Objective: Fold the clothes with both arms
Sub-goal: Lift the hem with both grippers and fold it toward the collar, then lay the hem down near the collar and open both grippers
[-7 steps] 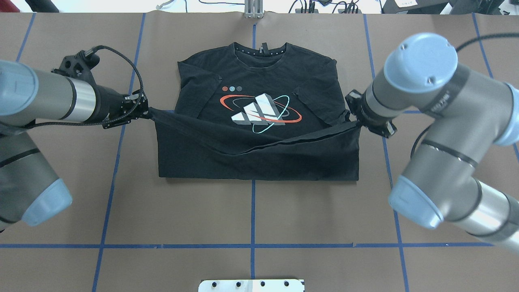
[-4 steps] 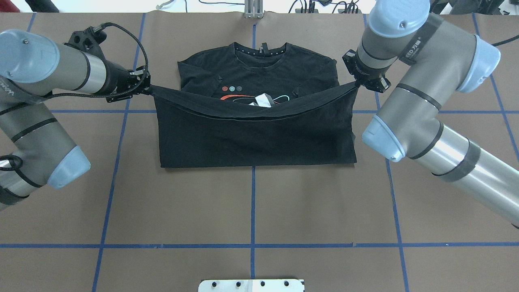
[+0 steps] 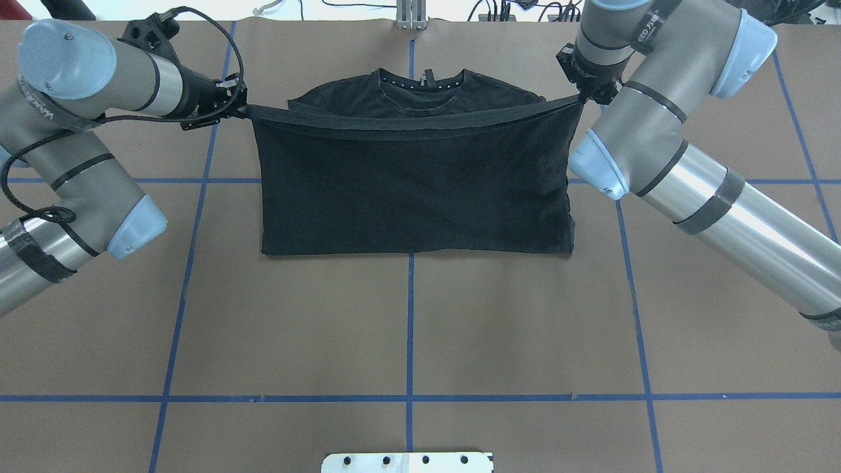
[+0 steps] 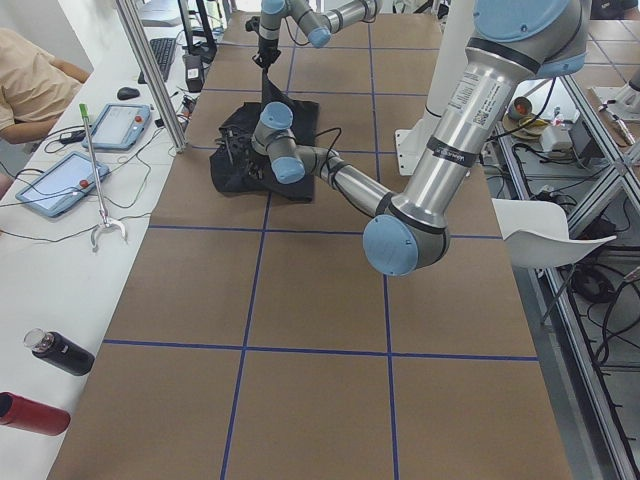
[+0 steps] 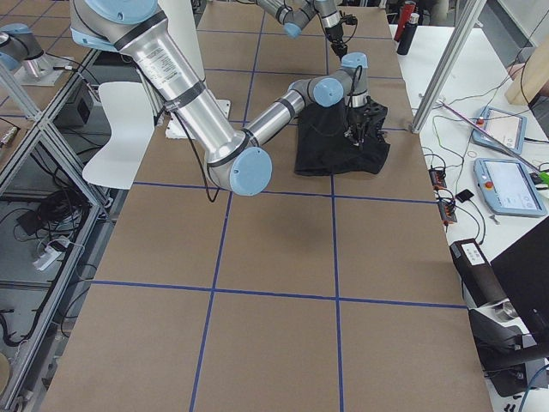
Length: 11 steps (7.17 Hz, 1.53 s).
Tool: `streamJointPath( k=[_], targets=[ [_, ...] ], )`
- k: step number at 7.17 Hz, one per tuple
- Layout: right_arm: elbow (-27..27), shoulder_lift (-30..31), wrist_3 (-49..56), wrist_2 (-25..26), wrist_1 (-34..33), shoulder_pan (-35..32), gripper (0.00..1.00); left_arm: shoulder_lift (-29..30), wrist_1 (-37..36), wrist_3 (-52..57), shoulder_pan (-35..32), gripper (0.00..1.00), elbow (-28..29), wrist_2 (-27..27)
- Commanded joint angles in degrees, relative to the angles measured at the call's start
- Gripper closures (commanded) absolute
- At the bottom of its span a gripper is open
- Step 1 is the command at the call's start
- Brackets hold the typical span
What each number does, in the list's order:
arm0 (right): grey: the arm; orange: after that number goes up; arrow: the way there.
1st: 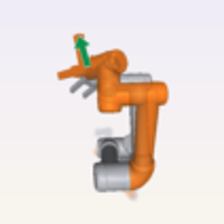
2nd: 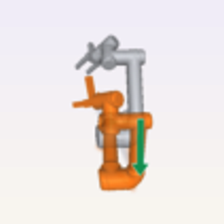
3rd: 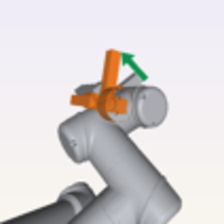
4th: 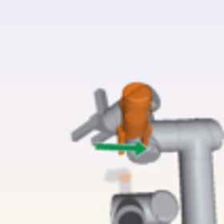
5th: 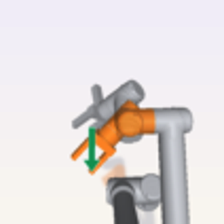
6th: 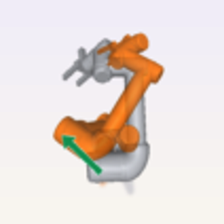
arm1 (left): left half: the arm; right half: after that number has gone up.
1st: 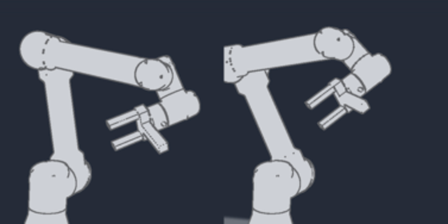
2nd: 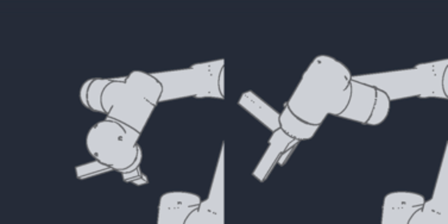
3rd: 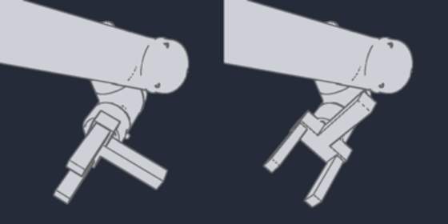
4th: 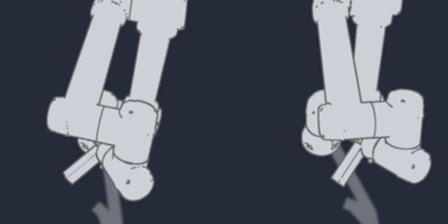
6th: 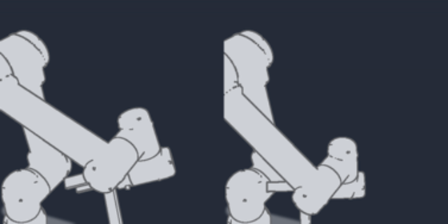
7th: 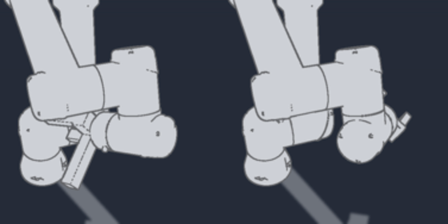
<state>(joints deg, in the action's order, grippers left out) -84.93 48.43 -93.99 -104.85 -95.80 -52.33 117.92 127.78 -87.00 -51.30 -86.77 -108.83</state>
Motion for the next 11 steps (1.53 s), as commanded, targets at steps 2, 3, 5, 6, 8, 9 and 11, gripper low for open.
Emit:
streamJointPath(
  k=[2, 3, 5, 6, 8, 9, 11],
  targets=[
    [8.26, -2.72, 1.88, 0.09, 5.93, -0.75, 1.00, 1.96, 1.25, -0.01, -1.08, 1.00, 2.82, 0.19],
    [11.60, -2.81, 2.06, 0.09, 10.15, -0.58, 1.00, 4.23, 1.42, -0.10, -1.08, 1.00, 5.88, 0.20],
    [15.30, -4.91, 2.06, 0.26, 11.77, -0.14, 1.00, 5.22, 6.84, -0.10, -1.00, 1.00, 11.33, 1.07],
    [17.59, -5.27, 2.15, 0.44, 13.95, 0.04, 1.00, 5.22, 8.87, -0.10, -1.00, 1.00, 13.36, 1.42],
    [20.68, -5.10, 2.15, 1.58, 17.93, 1.09, 1.00, 5.92, 9.86, -0.10, -1.00, 1.00, 15.31, 2.74],
    [20.77, -5.10, 2.06, 2.36, 18.02, 1.53, 1.00, 6.27, 12.12, -0.10, -1.00, 1.00, 17.05, 2.74],
    [22.00, -5.27, 2.15, 3.95, 18.28, 1.97, 1.00, 6.53, 14.69, -0.10, -1.00, 1.00, 19.53, 2.74]
  ],
)
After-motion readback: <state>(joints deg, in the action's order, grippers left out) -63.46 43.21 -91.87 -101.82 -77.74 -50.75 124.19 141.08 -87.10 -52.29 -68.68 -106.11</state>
